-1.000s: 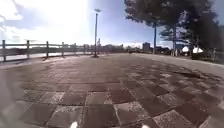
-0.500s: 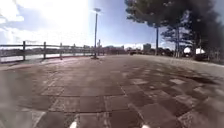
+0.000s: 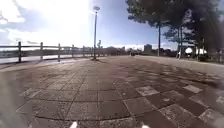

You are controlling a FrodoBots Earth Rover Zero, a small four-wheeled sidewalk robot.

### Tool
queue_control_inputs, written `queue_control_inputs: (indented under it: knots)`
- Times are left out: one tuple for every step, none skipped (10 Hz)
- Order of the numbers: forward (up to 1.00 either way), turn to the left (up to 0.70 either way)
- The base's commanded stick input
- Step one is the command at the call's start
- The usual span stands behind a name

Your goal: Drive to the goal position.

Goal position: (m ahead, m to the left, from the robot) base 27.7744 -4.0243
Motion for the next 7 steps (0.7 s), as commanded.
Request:
queue_control_inputs:
  knots:
    - [1.00, 0.00]
    - [1.00, 0.00]
    - [1.00, 0.00]
    - [1.00, 0.00]
    - [1.00, 0.00]
    - [1.00, -0.23]
    - [1.00, -0.38]
